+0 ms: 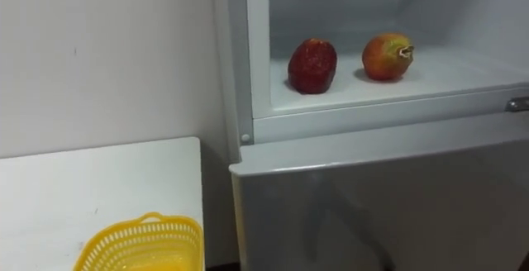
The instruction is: Retrieve from the upper fridge
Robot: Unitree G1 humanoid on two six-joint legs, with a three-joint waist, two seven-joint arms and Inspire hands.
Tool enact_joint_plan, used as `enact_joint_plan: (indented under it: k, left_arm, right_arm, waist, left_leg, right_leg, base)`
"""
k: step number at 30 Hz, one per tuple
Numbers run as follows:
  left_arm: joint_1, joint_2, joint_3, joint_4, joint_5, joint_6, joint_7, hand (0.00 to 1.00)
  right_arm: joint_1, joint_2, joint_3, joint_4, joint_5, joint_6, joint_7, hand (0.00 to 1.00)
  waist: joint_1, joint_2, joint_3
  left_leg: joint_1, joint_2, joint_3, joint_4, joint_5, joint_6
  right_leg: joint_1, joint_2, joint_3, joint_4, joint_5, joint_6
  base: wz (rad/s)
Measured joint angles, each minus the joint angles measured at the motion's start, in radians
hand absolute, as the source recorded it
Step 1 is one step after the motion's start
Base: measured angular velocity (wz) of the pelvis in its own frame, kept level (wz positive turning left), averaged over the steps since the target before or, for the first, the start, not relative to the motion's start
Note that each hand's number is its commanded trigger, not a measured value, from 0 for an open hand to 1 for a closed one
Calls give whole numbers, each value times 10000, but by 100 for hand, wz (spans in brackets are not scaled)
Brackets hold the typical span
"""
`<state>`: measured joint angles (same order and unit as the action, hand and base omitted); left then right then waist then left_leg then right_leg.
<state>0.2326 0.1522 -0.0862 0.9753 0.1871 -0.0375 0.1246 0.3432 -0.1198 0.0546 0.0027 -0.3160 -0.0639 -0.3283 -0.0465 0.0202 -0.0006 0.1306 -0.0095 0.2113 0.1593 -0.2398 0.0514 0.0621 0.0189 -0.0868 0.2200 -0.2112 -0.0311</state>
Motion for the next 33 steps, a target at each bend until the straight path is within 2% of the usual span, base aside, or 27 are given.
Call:
enact_joint_plan:
  k: [2,4,6,11,13,20,24,29,31,33]
  left_arm:
    - [-3,94,-221,145,-184,-151,-6,0]
    - [-73,199,-397,337,-391,-346,-21,0]
    - [-72,236,-399,554,-391,-447,-14,0]
    - [-13,352,-931,1130,-353,-427,15,0]
    - [36,357,-1165,1160,-285,-343,1,0]
    - [1,442,-1260,1166,-188,-325,-345,0]
    - [-25,536,-1241,1170,-164,-164,-570,0]
    - [-98,647,-1222,1155,-164,-42,-710,0]
    - [-34,733,-1218,1146,-170,-27,-695,0]
    - [-55,769,-1152,1127,-162,78,-683,0]
  right_arm:
    - [-13,-46,25,-888,106,-174,-135,0]
    - [-85,-43,41,-1895,204,-571,-403,0]
    - [-105,-41,71,-2497,209,-588,-480,0]
    - [-124,-123,633,-3812,136,-996,-1077,0]
    - [-262,-329,950,-3990,-44,-1295,-1235,0]
    - [-460,-775,1100,-3988,-101,-1439,-1662,0]
    - [-1018,-839,1080,-3988,-169,-1498,-2051,0]
    - [-1576,-957,952,-3980,-305,-1580,-2481,0]
    - [-1860,-1201,878,-3944,-306,-1595,-2725,0]
    - [-2115,-1270,682,-3927,-303,-1594,-2875,0]
  waist:
    - [-20,49,4]
    - [-32,21,4]
    - [-18,25,1]
    - [19,60,-37]
    - [87,28,-47]
    - [229,2,-46]
    - [244,-103,-14]
    - [249,-302,0]
    - [262,-453,13]
    - [252,-605,16]
  left_leg:
    - [-70,21,54,-1,0,1]
    - [-175,34,23,-29,-2,3]
    - [-215,43,23,-89,-3,4]
    - [-209,50,32,-75,-3,4]
    - [-172,64,52,-81,-3,3]
    - [-158,82,45,-91,-2,3]
    - [-157,96,-37,-92,-4,-2]
    - [-162,88,-218,-65,8,-18]
    - [-177,90,-248,10,14,-25]
    - [-214,93,-270,50,14,-25]
  right_leg:
    - [-115,4,45,13,45,-11]
    - [-213,25,35,21,71,-15]
    - [-281,53,34,21,103,-27]
    - [-282,68,23,10,127,-29]
    - [-247,84,18,8,142,-35]
    - [-210,99,-3,6,184,-42]
    - [-154,97,-108,0,187,-47]
    - [-81,73,-290,-18,187,-47]
    - [-74,69,-330,-19,187,-47]
    - [-84,63,-380,-34,187,-48]
  base:
    - [-16]
    - [2]
    - [0]
    - [0]
    - [0]
    - [0]
    - [7]
    - [11]
    - [4]
    - [4]
